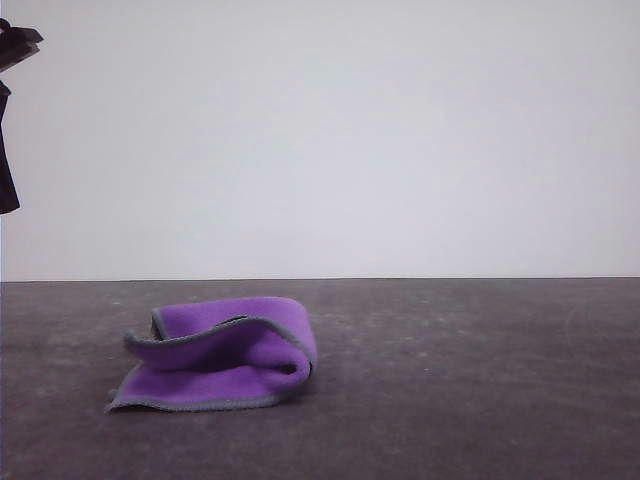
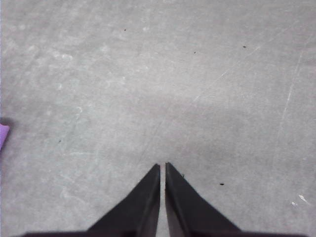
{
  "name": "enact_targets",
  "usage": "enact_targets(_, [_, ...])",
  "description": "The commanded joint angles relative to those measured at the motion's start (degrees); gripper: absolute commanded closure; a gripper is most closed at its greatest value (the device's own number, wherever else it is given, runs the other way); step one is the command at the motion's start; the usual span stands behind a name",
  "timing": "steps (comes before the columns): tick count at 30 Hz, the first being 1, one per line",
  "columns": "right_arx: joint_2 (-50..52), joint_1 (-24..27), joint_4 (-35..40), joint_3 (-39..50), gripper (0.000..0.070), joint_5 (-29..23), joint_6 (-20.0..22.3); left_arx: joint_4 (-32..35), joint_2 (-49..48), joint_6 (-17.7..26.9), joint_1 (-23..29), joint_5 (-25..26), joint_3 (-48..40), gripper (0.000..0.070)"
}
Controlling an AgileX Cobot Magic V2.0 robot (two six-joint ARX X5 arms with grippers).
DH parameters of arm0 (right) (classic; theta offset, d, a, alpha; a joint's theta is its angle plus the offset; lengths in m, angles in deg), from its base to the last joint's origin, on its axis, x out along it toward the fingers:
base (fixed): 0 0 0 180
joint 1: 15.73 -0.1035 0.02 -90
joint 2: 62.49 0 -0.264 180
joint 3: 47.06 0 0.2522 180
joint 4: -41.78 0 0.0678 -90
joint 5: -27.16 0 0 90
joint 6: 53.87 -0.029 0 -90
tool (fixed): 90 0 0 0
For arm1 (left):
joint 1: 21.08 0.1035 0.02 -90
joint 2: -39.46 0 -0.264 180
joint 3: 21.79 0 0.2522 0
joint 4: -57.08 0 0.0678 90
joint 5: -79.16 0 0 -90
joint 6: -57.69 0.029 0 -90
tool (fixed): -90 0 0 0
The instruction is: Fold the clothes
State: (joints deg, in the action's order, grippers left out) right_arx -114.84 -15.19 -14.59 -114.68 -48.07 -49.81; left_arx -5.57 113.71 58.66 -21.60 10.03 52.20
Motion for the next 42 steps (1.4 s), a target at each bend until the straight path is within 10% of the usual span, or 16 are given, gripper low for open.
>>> enact_targets(1, [-0.35,-0.02,0.55,-0.68,0.0687,0.20,-0.83,2.70,-0.88,9.04,0.50,-3.62,0.48,0.0699])
enact_targets(18, [-0.35,0.02,0.59,-0.68,0.0687,0.20,-0.83,41.81,-36.06,2.33,1.95,-8.03,-40.28,0.0700])
enact_targets(42, [-0.35,0.02,0.59,-0.68,0.0687,0.20,-0.83,38.37,-74.13,-1.72,1.60,-14.50,-59.47,0.0700])
